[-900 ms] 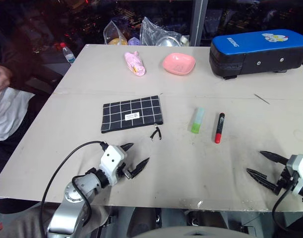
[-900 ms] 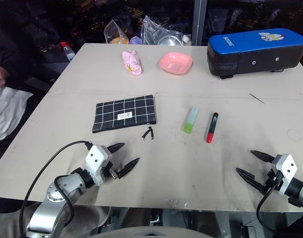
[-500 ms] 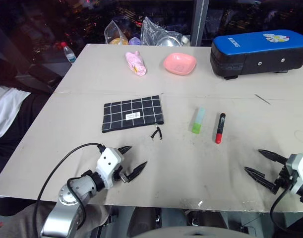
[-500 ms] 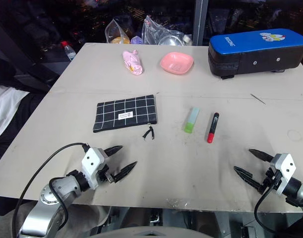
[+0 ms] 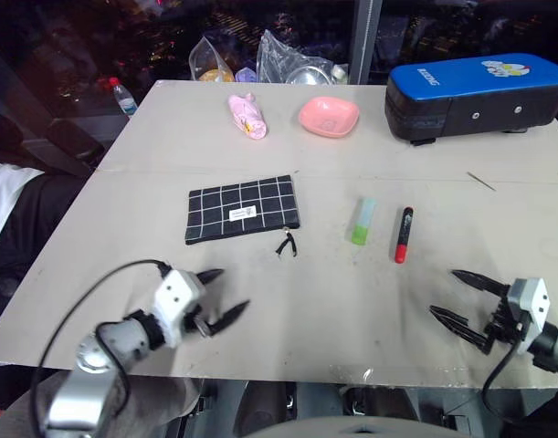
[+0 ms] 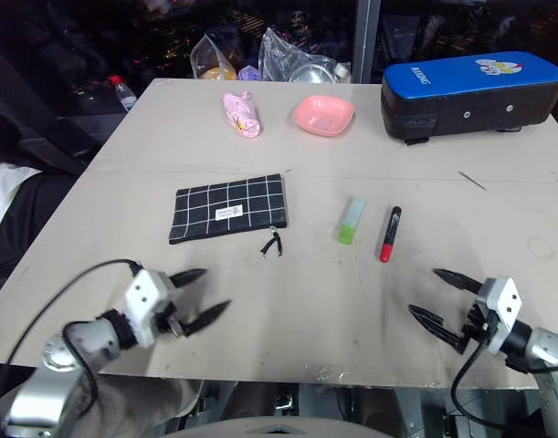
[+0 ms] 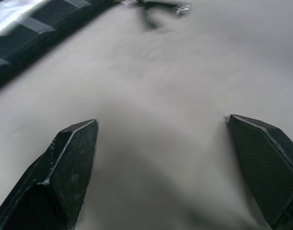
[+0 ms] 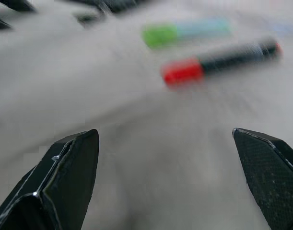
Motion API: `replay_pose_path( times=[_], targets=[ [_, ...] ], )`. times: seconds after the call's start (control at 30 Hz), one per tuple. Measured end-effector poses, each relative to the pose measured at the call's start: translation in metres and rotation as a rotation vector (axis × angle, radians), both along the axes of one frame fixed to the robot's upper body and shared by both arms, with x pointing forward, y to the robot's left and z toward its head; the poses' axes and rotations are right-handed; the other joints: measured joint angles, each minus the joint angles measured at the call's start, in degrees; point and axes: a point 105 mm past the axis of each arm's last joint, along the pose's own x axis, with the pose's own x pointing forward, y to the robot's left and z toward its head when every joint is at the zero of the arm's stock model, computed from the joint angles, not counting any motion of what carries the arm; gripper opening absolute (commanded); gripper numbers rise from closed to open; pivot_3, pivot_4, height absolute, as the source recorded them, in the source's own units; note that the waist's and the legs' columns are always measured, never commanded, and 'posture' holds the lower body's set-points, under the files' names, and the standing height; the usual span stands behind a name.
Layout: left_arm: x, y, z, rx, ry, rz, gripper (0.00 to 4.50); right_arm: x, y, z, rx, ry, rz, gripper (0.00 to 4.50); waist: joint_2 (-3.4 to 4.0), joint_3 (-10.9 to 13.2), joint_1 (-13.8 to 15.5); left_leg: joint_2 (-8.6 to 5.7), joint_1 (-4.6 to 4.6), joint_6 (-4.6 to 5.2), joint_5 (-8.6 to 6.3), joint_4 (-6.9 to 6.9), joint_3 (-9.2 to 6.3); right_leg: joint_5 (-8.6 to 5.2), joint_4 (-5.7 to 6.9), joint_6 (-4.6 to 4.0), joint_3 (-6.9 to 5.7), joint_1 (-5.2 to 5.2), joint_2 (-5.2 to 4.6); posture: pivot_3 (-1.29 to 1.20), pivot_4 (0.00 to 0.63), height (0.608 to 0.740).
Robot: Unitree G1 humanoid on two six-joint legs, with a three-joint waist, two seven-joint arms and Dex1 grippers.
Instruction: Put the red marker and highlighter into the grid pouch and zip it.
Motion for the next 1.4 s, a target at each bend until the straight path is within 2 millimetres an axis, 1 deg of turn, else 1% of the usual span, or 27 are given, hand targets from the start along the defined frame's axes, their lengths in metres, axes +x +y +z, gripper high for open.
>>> replay_pose_path(
  times=[0.07, 0.1, 0.17, 0.23, 0.27, 0.33, 0.37, 0.4, 0.5, 0.6, 0.63, 0.77, 0.8, 0.9, 0.97, 1.07, 1.17, 1.4],
  targets=[
    [0.008, 0.017, 0.008, 0.039, -0.026, 0.018, 4.41, 0.004, 0.013, 0.015, 0.053, -0.038, 0.026, 4.50, -0.02, 0.01, 0.01, -0.03, -0.03, 0.00, -0.01, 0.00, 0.02, 0.00, -0.03, 0.00, -0.02, 0.00, 0.02, 0.00, 0.150, 0.688],
    [0.010, 0.023, 0.010, 0.050, -0.033, 0.019, 4.41, 0.005, 0.018, 0.020, 0.070, -0.045, 0.039, 4.50, -0.03, 0.02, 0.08, -0.07, -0.07, 0.01, -0.01, -0.01, 0.03, 0.00, -0.05, 0.00, -0.04, 0.00, 0.02, 0.00, 0.150, 0.688],
    [0.011, 0.028, 0.010, 0.056, -0.035, 0.027, 4.41, 0.006, 0.023, 0.024, 0.081, -0.052, 0.054, 4.50, -0.04, 0.02, 0.09, -0.08, -0.10, 0.02, -0.01, -0.01, 0.04, 0.00, -0.07, 0.01, -0.06, 0.00, 0.03, 0.00, 0.150, 0.688],
    [0.017, 0.042, 0.011, 0.071, -0.036, 0.047, 4.41, 0.006, 0.032, 0.031, 0.116, -0.052, 0.076, 4.50, -0.14, 0.07, 0.16, -0.10, -0.19, 0.06, -0.04, 0.00, 0.04, 0.02, -0.23, 0.02, -0.13, 0.03, 0.02, 0.00, 0.150, 0.688],
    [0.027, 0.060, 0.021, 0.095, -0.060, 0.082, 4.41, 0.008, 0.041, 0.040, 0.150, -0.066, 0.096, 4.50, -0.38, 0.21, 0.08, -0.08, -0.20, 0.06, -0.03, 0.00, -0.02, 0.02, -0.23, 0.02, -0.18, 0.03, 0.03, 0.00, 0.150, 0.688],
    [0.031, 0.069, 0.030, 0.113, -0.088, 0.099, 4.41, 0.008, 0.043, 0.045, 0.157, -0.081, 0.106, 4.50, -0.43, 0.22, 0.02, -0.08, -0.19, 0.06, -0.03, 0.00, 0.00, 0.02, -0.23, 0.02, -0.17, 0.04, 0.03, 0.00, 0.150, 0.688],
    [0.036, 0.078, 0.036, 0.131, -0.106, 0.108, 4.41, 0.009, 0.045, 0.047, 0.163, -0.084, 0.111, 4.50, -0.43, 0.21, 0.03, -0.08, -0.19, 0.06, -0.03, 0.00, 0.01, 0.03, -0.23, 0.04, -0.18, 0.04, 0.05, 0.00, 0.150, 0.688],
    [0.039, 0.084, 0.037, 0.141, -0.110, 0.118, 4.41, 0.009, 0.045, 0.047, 0.163, -0.083, 0.110, 4.50, -0.43, 0.22, 0.05, -0.09, -0.19, 0.06, -0.03, 0.00, 0.02, 0.06, -0.23, 0.10, -0.18, 0.04, 0.05, 0.00, 0.150, 0.688],
    [0.043, 0.096, 0.036, 0.164, -0.102, 0.139, 4.41, 0.010, 0.045, 0.047, 0.163, -0.075, 0.109, 4.50, -0.43, 0.22, 0.01, -0.09, -0.19, 0.06, -0.03, 0.00, 0.05, 0.10, -0.23, 0.18, -0.17, 0.04, 0.08, 0.00, 0.150, 0.688],
    [0.049, 0.103, 0.028, 0.191, -0.084, 0.146, 4.41, 0.010, 0.045, 0.046, 0.160, -0.072, 0.111, 4.50, -0.45, 0.23, 0.08, -0.09, -0.19, 0.06, -0.03, 0.00, 0.05, 0.12, -0.22, 0.20, -0.18, 0.04, 0.12, 0.00, 0.150, 0.688],
    [0.052, 0.104, 0.027, 0.200, -0.083, 0.141, 4.41, 0.010, 0.045, 0.046, 0.158, -0.071, 0.112, 4.50, -0.47, 0.23, 0.11, -0.09, -0.19, 0.06, -0.02, 0.00, 0.04, 0.12, -0.21, 0.22, -0.19, 0.04, 0.11, 0.00, 0.150, 0.688],
    [0.064, 0.108, 0.034, 0.266, -0.117, 0.124, 4.41, 0.013, 0.046, 0.048, 0.152, -0.083, 0.117, 4.50, -0.50, 0.23, 0.04, -0.10, -0.19, 0.06, -0.02, 0.02, 0.06, 0.14, -0.17, 0.24, -0.18, 0.03, 0.13, 0.00, 0.150, 0.688],
    [0.068, 0.109, 0.035, 0.305, -0.132, 0.116, 4.41, 0.014, 0.047, 0.050, 0.151, -0.088, 0.117, 4.50, -0.50, 0.23, 0.02, -0.10, -0.19, 0.06, -0.02, 0.02, 0.06, 0.14, -0.15, 0.24, -0.18, 0.03, 0.13, 0.00, 0.150, 0.688],
    [0.080, 0.109, 0.045, 0.496, -0.210, 0.056, 4.41, 0.019, 0.049, 0.054, 0.151, -0.096, 0.118, 4.50, -0.51, 0.23, 0.04, -0.11, -0.17, 0.06, -0.02, 0.02, 0.09, 0.14, -0.09, 0.25, -0.16, 0.03, 0.14, 0.00, 0.150, 0.688],
    [0.085, 0.107, 0.048, 0.561, -0.255, 0.028, 4.41, 0.019, 0.050, 0.054, 0.153, -0.091, 0.112, 4.50, -0.51, 0.23, 0.04, -0.11, -0.18, 0.06, -0.02, 0.02, 0.13, 0.14, -0.05, 0.25, -0.14, 0.03, 0.12, 0.00, 0.150, 0.688],
    [0.091, 0.100, 0.049, 0.621, -0.310, -0.011, 4.41, 0.021, 0.050, 0.053, 0.155, -0.081, 0.100, 4.50, -0.51, 0.23, 0.13, -0.11, -0.18, 0.06, -0.02, 0.03, 0.13, 0.14, 0.01, 0.26, -0.15, 0.02, 0.12, 0.00, 0.150, 0.688],
    [0.097, 0.085, 0.051, 0.703, -0.384, -0.102, 4.41, 0.021, 0.054, 0.054, 0.157, -0.086, 0.101, 4.50, -0.51, 0.23, 0.24, -0.12, -0.18, 0.07, -0.02, 0.06, 0.13, 0.14, 0.02, 0.26, -0.15, 0.02, 0.10, 0.00, 0.150, 0.688],
    [0.095, 0.061, 0.053, 0.831, -0.461, -0.337, 4.41, 0.018, 0.052, 0.049, 0.158, -0.067, 0.078, 4.50, -0.50, 0.23, 0.06, -0.14, -0.17, 0.06, -0.02, 0.06, 0.19, 0.14, 0.03, 0.28, -0.12, 0.02, 0.09, 0.00, 0.150, 0.688]
  ],
)
